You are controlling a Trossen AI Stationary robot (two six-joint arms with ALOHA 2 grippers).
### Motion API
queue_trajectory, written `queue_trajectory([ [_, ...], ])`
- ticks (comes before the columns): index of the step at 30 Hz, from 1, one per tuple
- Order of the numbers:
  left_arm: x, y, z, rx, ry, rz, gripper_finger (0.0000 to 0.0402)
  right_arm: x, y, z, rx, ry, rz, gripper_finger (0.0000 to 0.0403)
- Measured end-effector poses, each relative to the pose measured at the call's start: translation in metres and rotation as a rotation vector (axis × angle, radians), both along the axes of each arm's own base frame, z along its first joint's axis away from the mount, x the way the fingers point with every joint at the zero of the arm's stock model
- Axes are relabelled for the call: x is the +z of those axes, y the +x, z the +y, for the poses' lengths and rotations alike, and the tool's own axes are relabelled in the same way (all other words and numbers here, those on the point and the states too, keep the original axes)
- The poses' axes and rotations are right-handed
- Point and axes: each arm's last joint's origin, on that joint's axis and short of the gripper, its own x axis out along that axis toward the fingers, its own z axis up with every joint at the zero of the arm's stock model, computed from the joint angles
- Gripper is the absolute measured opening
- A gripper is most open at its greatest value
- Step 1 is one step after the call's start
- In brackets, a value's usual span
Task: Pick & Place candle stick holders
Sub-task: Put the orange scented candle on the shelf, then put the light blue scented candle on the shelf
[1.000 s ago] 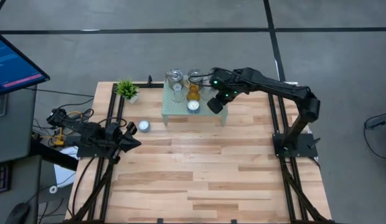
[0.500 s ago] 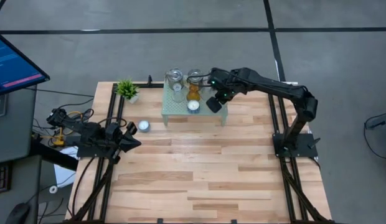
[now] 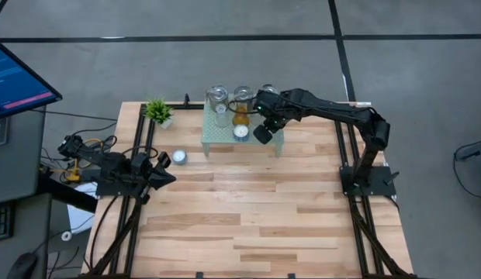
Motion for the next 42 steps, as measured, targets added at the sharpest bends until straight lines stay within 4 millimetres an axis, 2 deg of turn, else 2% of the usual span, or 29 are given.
queue_trajectory([
  [8,0.000,0.000,0.000,0.000,0.000,0.000,0.0007,0.000,0.000,0.000,0.008,0.016,0.001,0.0009],
  [17,0.000,0.000,0.000,0.000,0.000,0.000,0.0007,0.007,-0.007,0.002,0.007,0.014,-0.002,0.0061],
  [23,0.000,0.000,0.000,0.000,0.000,0.000,0.0007,0.026,-0.017,0.006,0.008,-0.009,-0.070,0.0072],
  [26,0.000,0.000,0.000,0.000,0.000,0.000,0.0007,0.043,-0.026,0.013,0.027,-0.005,-0.147,0.0072],
  [31,0.001,0.000,0.002,0.055,-0.015,-0.003,0.0007,0.092,-0.058,0.041,0.084,-0.025,-0.370,0.0072],
  [36,0.001,0.000,0.006,0.189,-0.060,0.013,0.0007,0.139,-0.112,0.078,0.125,-0.103,-0.557,0.0072],
  [39,0.001,0.000,0.007,0.208,-0.068,0.013,0.0007,0.150,-0.142,0.097,0.126,-0.167,-0.616,0.0072],
  [42,0.001,0.000,0.006,0.208,-0.069,0.013,0.0007,0.145,-0.165,0.108,0.080,-0.166,-0.641,0.0072],
])
